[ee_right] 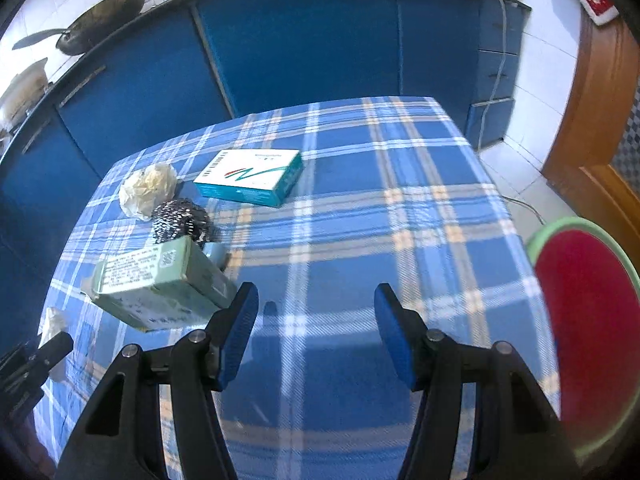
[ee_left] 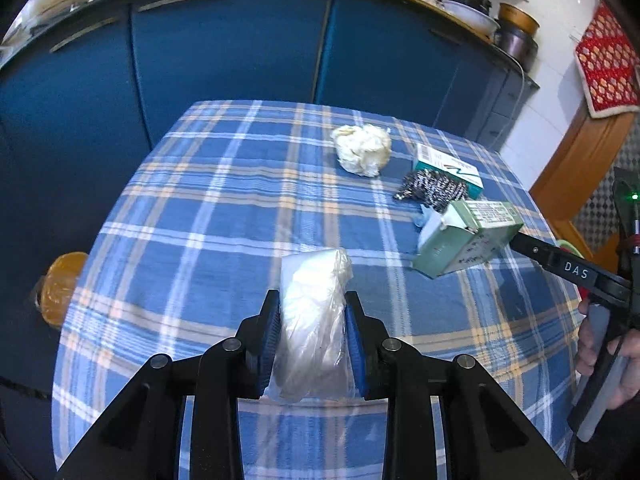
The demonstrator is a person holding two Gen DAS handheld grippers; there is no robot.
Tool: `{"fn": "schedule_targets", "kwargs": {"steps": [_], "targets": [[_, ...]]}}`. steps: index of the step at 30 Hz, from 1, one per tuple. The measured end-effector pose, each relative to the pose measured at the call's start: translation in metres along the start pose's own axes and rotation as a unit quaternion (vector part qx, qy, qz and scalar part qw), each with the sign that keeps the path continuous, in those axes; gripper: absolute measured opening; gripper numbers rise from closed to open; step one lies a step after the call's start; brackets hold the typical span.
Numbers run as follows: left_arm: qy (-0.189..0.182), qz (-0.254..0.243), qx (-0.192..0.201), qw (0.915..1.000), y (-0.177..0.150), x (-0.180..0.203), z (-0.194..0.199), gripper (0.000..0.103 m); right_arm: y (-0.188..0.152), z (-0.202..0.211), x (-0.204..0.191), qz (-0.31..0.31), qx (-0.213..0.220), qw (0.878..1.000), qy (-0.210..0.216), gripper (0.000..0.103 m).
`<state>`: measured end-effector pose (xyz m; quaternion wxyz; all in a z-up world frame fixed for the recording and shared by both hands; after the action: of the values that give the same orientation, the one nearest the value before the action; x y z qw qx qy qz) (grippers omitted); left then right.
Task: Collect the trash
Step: 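Grasp the clear plastic bag with the left tool while the right tool grasps the green box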
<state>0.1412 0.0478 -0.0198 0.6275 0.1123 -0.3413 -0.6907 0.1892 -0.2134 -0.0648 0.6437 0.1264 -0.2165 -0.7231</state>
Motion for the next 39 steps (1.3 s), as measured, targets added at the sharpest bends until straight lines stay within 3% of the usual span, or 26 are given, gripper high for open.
{"fn": "schedule_targets", "kwargs": {"steps": [10,21,34,39], "targets": [[0.005,0.02,0.009,0.9998,-0.002,-0.016,0.009,0.032,-0.01,0.016,-0.044,0.062,0.012,0.997,0.044,0.062],[0.006,0.029,0.014,0.9995,-0.005,-0.024,0.017,0.032,-0.039,0.031,-0.101,0.147,0.007,0.984,0.1,0.062],[0.003,0.039,0.018,0.9991,-0.008,-0.032,0.019,0.032,-0.041,0.038,-0.128,0.169,0.006,0.977,0.128,0.063],[0.002,0.04,0.017,0.9991,-0.008,-0.033,0.02,0.032,-0.042,0.045,-0.132,0.17,0.01,0.976,0.137,0.071]]}}
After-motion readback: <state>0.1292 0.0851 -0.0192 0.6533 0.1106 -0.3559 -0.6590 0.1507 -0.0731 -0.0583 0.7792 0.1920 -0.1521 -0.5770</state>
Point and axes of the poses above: each gripper's, at about its wrist camera, not at the fingertips, and z roughly against the way its jaws point, x to its right, y to its top, the point moved 3 cm from there along -z, roughly the way its jaws point, and after that the axes turned 10 degrees about -y, right-handed, at the moved point
